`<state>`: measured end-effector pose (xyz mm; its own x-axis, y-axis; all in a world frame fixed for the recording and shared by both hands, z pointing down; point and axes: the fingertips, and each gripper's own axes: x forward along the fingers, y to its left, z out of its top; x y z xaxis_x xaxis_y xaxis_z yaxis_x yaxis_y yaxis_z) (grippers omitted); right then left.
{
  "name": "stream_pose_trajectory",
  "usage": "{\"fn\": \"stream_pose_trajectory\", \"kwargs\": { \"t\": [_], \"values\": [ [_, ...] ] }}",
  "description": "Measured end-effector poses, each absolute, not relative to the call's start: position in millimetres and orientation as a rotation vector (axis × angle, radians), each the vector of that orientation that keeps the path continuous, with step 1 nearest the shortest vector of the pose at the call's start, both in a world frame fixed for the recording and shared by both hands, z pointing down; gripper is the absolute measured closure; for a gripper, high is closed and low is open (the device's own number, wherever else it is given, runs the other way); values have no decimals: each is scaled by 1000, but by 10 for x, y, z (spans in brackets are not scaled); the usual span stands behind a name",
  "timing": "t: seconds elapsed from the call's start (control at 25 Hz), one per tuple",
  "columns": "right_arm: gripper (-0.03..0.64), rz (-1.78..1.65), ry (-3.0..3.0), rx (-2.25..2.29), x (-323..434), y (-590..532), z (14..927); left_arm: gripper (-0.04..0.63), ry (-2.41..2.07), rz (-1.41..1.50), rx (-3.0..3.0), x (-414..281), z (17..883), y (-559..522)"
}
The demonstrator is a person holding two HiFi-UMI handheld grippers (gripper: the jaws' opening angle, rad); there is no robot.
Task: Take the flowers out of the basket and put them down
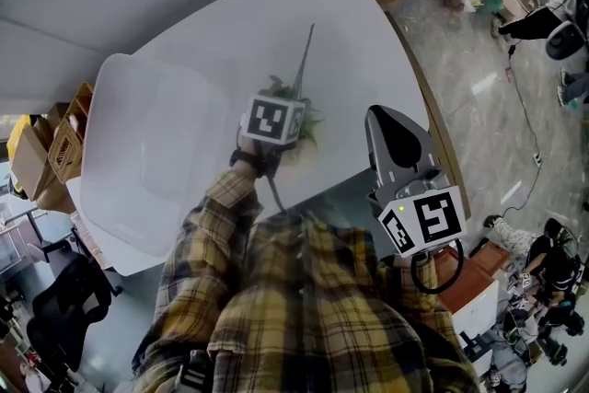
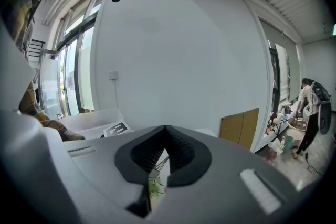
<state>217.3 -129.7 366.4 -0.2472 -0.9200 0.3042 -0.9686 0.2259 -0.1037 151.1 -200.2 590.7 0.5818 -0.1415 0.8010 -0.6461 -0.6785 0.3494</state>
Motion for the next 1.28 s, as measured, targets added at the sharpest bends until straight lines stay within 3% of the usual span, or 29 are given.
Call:
{"fn": "stream_pose_trajectory", "kwargs": {
  "t": [0.08, 0.36, 0.72, 1.28],
  "values": [
    [612, 404, -2319, 1805, 2175, -1286, 3649, 296, -648, 1009, 2185, 1517, 5871, -2033],
    [614, 395, -2328, 1806, 2177, -1250, 3600, 239, -749, 996, 2248, 1486, 5714, -2180],
    [612, 357, -2360, 1784, 2083, -1233, 3449, 299, -772, 890, 2292, 1437, 5340, -2106],
    [614, 187, -2630, 1514, 1214, -1483, 2857, 399, -1019, 418, 2493, 653, 3487, -1719]
  ]
}}
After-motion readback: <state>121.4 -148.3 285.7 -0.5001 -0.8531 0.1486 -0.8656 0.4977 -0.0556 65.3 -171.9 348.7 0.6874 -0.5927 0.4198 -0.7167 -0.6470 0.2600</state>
